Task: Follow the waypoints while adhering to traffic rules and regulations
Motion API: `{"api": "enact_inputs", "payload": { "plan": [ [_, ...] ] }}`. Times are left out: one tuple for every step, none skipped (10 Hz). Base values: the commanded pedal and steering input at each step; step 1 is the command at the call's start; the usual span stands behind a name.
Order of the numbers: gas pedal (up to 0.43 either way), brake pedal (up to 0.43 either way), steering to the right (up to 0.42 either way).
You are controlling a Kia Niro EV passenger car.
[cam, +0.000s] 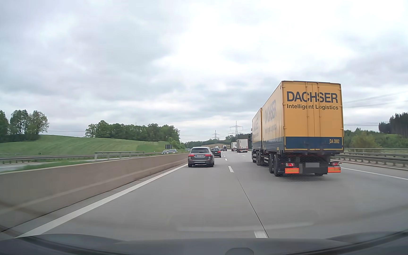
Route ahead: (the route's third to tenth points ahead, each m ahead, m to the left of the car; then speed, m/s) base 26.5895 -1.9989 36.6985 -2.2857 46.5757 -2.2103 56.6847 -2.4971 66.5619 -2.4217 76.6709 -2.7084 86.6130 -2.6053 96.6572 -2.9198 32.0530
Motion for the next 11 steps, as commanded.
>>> {"api": "enact_inputs", "payload": {
  "plan": [
    [0.76,0.0,0.008],
    [0.76,0.0,0.008],
    [0.76,0.0,0.008],
    [0.772,0.0,0.007],
    [0.772,0.0,0.007],
    [0.772,0.0,0.006],
    [0.772,0.0,0.005],
    [0.772,0.0,0.003],
    [0.772,0.0,0.002],
    [0.772,0.0,0.001],
    [0.772,0.0,0.001]
  ]
}}
